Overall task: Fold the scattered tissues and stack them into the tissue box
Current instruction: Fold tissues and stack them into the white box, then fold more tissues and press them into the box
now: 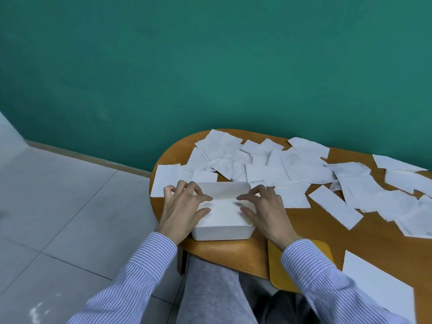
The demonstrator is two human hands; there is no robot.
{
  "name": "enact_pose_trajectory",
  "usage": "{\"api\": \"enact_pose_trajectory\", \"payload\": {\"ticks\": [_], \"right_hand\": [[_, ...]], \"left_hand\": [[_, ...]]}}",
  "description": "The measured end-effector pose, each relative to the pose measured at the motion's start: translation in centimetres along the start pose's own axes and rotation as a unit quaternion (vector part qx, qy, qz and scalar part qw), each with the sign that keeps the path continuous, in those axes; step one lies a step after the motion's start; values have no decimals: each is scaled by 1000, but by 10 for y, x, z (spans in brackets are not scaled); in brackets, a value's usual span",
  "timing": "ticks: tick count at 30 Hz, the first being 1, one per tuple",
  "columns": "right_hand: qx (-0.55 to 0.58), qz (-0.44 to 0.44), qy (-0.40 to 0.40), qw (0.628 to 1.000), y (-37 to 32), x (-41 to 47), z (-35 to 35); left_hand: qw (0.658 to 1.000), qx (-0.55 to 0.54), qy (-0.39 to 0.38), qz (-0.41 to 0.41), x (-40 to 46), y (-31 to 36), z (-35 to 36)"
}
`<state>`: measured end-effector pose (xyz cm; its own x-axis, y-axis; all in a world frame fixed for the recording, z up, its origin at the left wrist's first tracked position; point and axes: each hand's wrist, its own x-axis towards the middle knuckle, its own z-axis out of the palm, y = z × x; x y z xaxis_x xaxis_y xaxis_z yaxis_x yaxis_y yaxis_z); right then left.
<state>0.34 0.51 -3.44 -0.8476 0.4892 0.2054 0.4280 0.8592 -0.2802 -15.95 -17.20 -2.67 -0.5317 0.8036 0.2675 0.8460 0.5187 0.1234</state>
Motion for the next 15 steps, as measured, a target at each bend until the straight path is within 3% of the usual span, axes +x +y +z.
{"api": "enact_pose_trajectory", "payload": {"ticks": [8,15], "right_hand": [[24,14,22,999,24,-27,-29],[33,80,63,994,85,-87,-59]], "left_hand": [[995,-94,13,40,12,55,2],[979,-149,-8,137,23,139,21]]}}
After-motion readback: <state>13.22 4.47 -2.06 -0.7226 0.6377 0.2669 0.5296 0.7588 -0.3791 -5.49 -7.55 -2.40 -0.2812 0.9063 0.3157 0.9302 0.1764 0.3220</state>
